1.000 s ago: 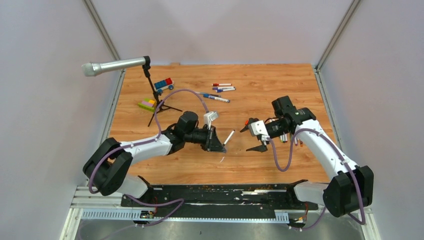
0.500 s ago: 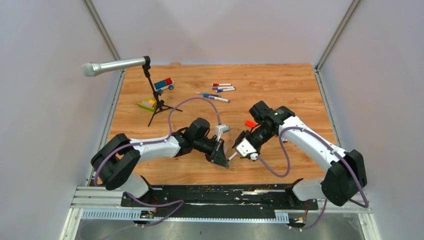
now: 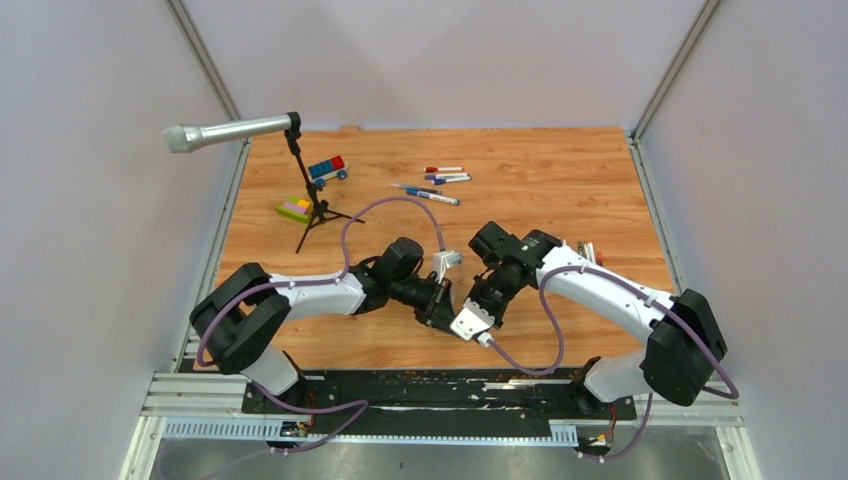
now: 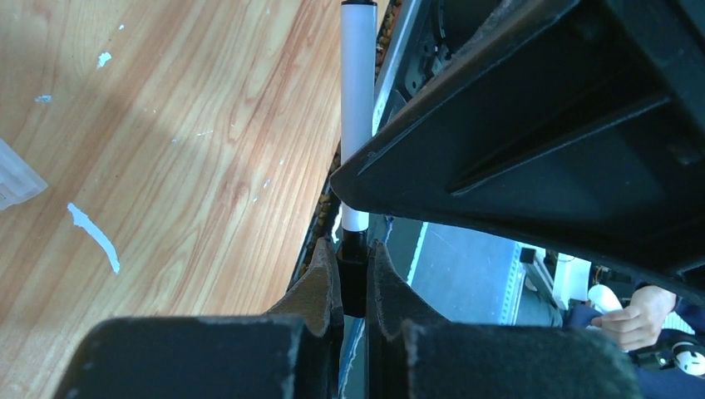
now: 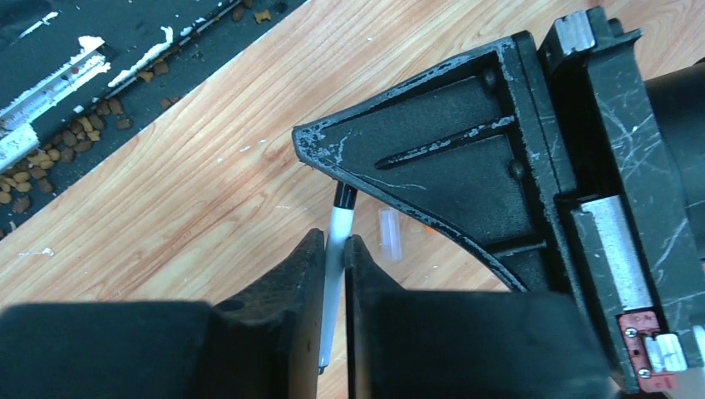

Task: Open the pen caps
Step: Open the pen cap from the pen.

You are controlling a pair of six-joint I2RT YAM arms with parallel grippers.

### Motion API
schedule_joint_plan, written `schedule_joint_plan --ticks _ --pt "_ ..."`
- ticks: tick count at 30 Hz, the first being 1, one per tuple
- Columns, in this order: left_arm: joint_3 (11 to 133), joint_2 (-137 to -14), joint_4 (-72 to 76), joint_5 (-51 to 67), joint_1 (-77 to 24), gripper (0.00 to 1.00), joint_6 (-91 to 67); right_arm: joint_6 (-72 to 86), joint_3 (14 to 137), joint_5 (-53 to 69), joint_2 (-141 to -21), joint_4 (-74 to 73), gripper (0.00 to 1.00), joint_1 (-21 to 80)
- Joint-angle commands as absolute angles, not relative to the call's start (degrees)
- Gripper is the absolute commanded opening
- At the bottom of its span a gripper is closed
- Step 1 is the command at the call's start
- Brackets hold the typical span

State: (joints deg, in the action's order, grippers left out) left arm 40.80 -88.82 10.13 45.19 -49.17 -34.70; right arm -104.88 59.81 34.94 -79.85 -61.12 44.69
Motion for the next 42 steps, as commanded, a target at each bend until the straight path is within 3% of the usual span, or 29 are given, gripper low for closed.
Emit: schedule_joint_plan --ticks 1,2,5,10,23,25,28,32,35,42 --pt "40.92 -88.18 14.85 47.22 -49.37 0.0 -35.64 -102.3 58.86 30.57 -80.7 -58.75 0.05 46.84" --pt "40.85 -88.06 14.81 47.2 -49.34 0.0 -35.6 -102.08 58.63 29.72 -80.71 -58.2 0.01 46.92" --pt "40.47 -87.57 14.77 47.27 -49.35 0.0 -35.45 -100.07 57.63 27.19 -80.32 -55.79 0.0 47.02" --pt "40.1 -87.25 14.45 47.3 -49.39 0.0 -35.08 -98.0 57.03 25.72 -79.63 -54.41 0.17 47.01" --pt "40.03 -86.98 14.57 47.45 -49.33 0.0 -35.07 -98.21 56.56 25.46 -80.05 -54.23 0.19 47.02" --pt "39.96 -86.95 14.71 47.5 -49.39 0.0 -35.25 -98.35 56.46 25.24 -80.07 -54.15 0.17 46.97" --pt "39.93 -86.84 15.1 47.78 -49.39 0.0 -35.42 -98.52 56.66 24.11 -80.06 -54.14 0.01 46.94" --pt "39.79 -86.64 14.06 48.75 -49.39 0.0 -35.21 -98.35 57.16 16.65 -79.38 -53.31 0.0 46.6" --pt "39.77 -86.54 11.36 50.21 -49.67 0.0 -33.71 -100.16 59.36 9.84 -78.66 -53.56 0.0 42.08" --pt "39.36 -85.21 5.48 50.61 -49.95 0.0 -29.39 -109.65 67.12 11.71 -77.05 -57.54 0.0 22.42"
